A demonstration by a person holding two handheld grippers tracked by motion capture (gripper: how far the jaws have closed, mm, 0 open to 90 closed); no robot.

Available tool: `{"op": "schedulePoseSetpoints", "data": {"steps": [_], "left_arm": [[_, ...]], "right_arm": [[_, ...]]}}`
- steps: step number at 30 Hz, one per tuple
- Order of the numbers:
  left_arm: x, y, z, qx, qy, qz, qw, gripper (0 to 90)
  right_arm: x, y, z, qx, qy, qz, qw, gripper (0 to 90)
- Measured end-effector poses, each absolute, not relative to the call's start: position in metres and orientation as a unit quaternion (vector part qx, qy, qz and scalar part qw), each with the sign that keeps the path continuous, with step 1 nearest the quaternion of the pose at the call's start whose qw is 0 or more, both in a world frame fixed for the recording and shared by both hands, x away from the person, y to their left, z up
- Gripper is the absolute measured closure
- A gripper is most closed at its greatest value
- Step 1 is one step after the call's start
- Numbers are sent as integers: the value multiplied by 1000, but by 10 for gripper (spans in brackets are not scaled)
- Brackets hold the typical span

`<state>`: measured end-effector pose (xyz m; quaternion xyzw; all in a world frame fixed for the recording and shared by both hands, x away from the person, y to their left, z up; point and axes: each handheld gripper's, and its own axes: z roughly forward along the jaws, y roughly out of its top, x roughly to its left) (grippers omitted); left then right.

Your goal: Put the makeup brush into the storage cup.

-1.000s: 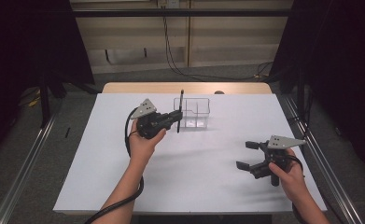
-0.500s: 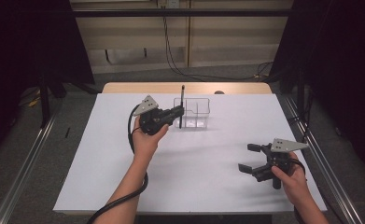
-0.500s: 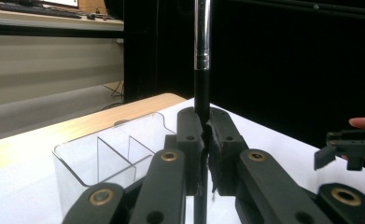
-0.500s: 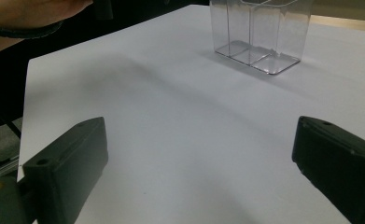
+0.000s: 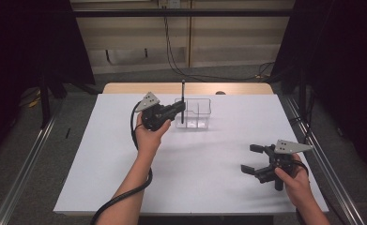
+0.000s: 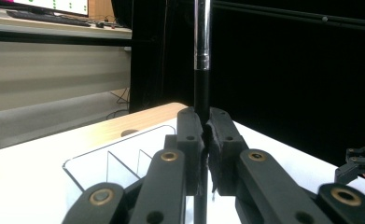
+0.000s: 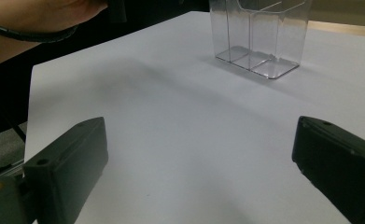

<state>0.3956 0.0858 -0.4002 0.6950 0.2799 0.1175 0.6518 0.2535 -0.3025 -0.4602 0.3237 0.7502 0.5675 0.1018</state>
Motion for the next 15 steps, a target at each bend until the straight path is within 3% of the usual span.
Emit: {"op": "schedulePoseSetpoints", "data": {"steps": [15], "left_arm": [[405,76,-401,688,287,123,655,842]], "right_arm": [[251,-308,-458,328,744,571,112,35]]}}
